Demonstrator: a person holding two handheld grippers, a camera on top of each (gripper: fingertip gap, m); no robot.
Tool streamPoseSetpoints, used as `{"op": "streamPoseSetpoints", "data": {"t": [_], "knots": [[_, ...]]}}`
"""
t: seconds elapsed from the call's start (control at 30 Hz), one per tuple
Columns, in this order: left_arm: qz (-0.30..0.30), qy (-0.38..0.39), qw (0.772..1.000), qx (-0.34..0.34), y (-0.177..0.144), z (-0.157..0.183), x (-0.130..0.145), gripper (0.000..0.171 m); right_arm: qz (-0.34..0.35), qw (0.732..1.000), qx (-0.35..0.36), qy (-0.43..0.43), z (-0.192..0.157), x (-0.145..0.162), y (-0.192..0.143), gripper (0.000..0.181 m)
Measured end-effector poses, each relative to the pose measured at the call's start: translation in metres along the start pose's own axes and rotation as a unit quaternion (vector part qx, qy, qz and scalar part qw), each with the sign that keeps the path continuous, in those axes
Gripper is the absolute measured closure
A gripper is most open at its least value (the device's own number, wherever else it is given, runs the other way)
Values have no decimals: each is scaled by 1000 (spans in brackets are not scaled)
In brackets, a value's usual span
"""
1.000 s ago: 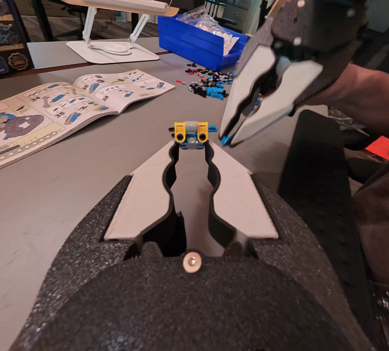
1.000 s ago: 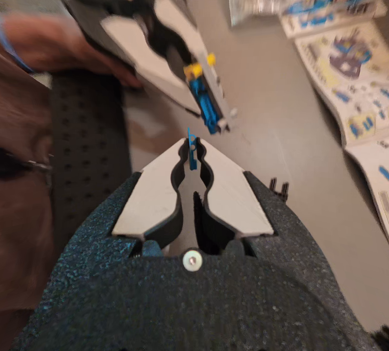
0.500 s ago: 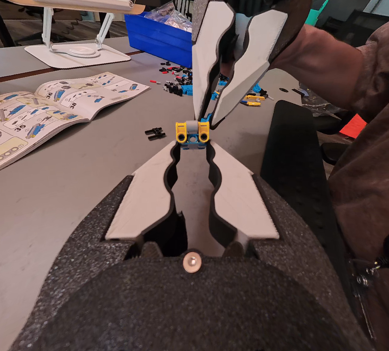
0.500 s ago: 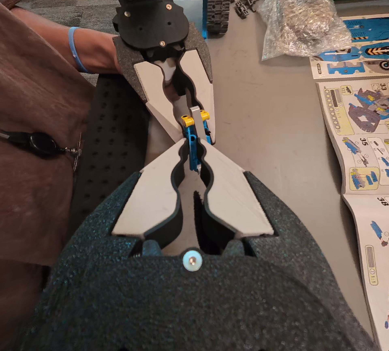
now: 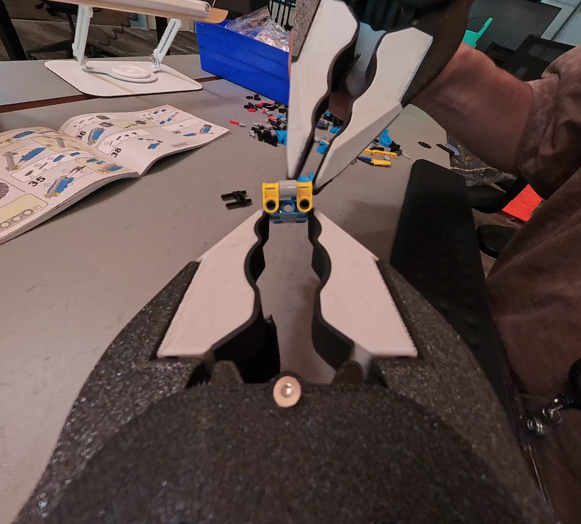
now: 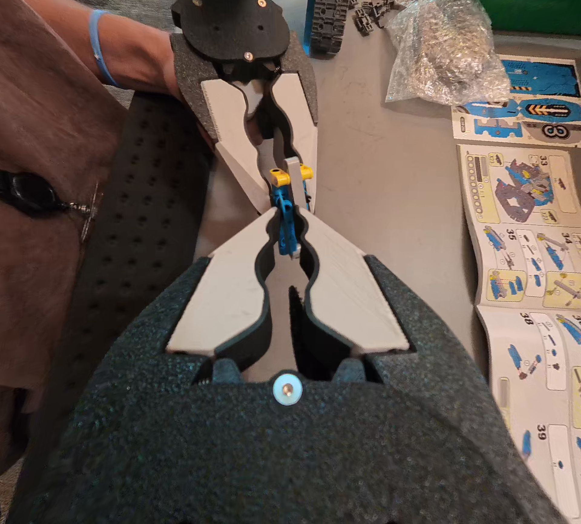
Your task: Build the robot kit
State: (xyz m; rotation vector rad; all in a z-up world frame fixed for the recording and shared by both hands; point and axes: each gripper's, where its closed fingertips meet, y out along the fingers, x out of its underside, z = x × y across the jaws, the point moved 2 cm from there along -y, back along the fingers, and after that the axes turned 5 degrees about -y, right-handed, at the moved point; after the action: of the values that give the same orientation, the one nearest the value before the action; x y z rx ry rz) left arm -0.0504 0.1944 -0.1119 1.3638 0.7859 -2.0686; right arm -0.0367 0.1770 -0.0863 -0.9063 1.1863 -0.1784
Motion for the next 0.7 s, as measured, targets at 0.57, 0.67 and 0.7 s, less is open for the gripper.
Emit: {"op": "streamPoseSetpoints", "data": {"t": [0.57, 0.67, 0.7], "knots": [[5, -8, 1000, 0, -1, -2, -1, 148, -1, 999, 26, -20, 4, -3, 0, 169], [4, -9, 1000, -2, -1, -3, -1, 148, 3, 1000, 23, -16, 4, -2, 0, 170], [4, -12, 1000, -2, -1, -3, -1, 148, 4, 1000, 23, -16, 5, -2, 0, 170]]}}
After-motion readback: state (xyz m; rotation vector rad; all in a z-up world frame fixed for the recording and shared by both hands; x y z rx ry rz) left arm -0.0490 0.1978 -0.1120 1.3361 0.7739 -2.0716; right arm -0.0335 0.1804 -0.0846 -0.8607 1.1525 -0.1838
